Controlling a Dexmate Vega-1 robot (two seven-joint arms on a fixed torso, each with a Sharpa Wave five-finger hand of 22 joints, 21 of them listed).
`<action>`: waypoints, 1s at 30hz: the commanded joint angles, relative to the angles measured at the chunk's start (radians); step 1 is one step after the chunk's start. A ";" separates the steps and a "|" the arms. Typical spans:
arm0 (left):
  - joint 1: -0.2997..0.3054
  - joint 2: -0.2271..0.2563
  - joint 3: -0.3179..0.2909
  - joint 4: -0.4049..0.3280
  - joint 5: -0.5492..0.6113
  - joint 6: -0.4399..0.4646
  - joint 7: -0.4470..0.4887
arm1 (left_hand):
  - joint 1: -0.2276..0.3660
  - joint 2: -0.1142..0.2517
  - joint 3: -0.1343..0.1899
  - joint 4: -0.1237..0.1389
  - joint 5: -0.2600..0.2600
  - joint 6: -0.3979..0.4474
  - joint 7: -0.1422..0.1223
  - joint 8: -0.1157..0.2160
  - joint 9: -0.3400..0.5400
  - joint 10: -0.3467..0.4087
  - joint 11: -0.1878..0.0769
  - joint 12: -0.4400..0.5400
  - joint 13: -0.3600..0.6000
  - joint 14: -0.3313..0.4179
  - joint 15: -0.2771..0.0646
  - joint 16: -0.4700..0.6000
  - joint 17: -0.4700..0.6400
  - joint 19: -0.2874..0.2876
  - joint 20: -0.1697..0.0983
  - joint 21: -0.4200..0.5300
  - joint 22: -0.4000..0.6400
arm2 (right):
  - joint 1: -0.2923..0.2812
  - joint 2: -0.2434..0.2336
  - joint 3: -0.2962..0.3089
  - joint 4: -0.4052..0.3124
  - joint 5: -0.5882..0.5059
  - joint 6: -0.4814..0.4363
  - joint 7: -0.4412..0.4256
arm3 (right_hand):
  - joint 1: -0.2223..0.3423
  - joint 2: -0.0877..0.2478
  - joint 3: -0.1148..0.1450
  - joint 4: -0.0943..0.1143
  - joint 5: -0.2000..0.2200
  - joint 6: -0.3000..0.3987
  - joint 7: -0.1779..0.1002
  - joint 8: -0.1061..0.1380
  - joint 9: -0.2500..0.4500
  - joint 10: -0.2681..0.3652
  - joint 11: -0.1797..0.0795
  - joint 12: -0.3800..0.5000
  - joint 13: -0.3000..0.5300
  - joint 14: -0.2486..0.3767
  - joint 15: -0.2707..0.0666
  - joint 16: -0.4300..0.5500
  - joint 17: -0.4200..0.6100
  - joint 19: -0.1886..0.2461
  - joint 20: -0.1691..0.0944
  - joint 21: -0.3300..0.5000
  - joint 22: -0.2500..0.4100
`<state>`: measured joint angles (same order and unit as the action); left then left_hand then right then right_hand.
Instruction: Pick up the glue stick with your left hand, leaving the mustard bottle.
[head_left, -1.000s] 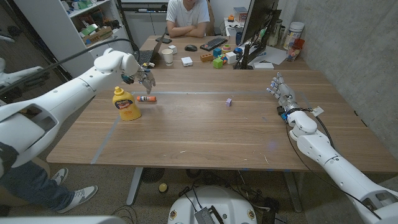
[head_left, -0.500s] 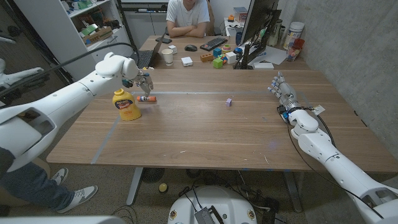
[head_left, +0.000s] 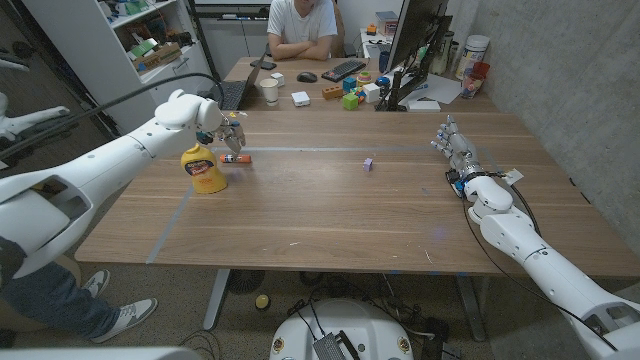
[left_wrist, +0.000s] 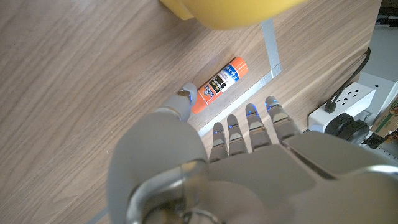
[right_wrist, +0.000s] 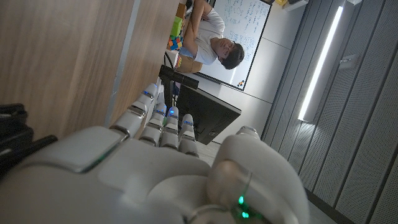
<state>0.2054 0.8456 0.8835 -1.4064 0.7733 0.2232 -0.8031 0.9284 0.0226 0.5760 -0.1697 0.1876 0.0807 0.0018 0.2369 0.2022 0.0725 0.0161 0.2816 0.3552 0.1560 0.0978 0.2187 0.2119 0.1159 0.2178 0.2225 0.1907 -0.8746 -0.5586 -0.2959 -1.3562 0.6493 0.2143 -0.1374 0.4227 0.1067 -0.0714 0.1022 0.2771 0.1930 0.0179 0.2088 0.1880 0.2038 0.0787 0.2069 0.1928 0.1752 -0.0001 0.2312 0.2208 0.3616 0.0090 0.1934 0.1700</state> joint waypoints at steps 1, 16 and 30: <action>-0.016 -0.022 0.018 0.062 0.001 -0.023 0.027 | 0.016 0.002 -0.005 -0.001 -0.001 0.008 0.003 0.003 0.001 0.005 -0.002 0.008 0.003 0.002 0.003 0.010 0.002 0.005 0.001 -0.002 0.003 | 0.001 -0.004 -0.004 -0.011 -0.010 -0.010 -0.010 | -0.007 0.004 -0.003 0.000 -0.002 0.008 -0.001 -0.001 0.004 0.004 0.001 -0.001 0.004 0.011 0.001 0.004 0.006 0.008 0.003 0.000 0.001; -0.032 -0.034 0.035 0.101 -0.014 -0.034 0.039 | 0.021 0.005 -0.017 0.001 -0.001 0.010 0.003 0.002 0.001 0.004 0.000 0.009 0.007 0.002 0.004 0.011 0.002 0.006 0.001 -0.003 0.003 | 0.018 -0.001 -0.007 -0.005 -0.027 0.002 -0.015 | -0.009 0.004 -0.004 0.000 -0.003 0.009 -0.002 -0.001 0.004 0.004 -0.001 -0.002 0.004 0.011 0.002 0.004 0.006 0.009 0.003 0.000 0.001; -0.041 -0.042 0.047 0.138 -0.034 -0.045 0.056 | 0.026 0.008 -0.026 0.002 -0.001 0.010 0.002 0.001 0.001 0.004 -0.001 0.010 0.010 0.001 0.004 0.012 0.003 0.006 0.001 -0.004 0.003 | 0.028 -0.006 -0.011 -0.025 -0.049 0.012 -0.017 | -0.011 0.003 -0.005 0.000 -0.003 0.010 -0.002 -0.002 0.005 0.005 0.002 -0.002 0.004 0.011 0.002 0.003 0.007 0.010 0.002 0.000 0.001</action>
<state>0.1720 0.8089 0.9222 -1.2961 0.7547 0.1878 -0.7603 0.9417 0.0276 0.5555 -0.1681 0.1876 0.0806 0.0018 0.2368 0.2022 0.0725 0.0161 0.2816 0.3601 0.1560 0.0978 0.2267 0.2117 0.1158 0.2178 0.2225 0.1909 -0.8536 -0.5611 -0.3039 -1.3662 0.6151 0.2187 -0.1502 0.4190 0.1107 -0.0714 0.1022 0.2731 0.1930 0.0179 0.2088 0.1880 0.2037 0.0787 0.2070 0.1927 0.1752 -0.0001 0.2312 0.2256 0.3617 0.0090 0.1934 0.1699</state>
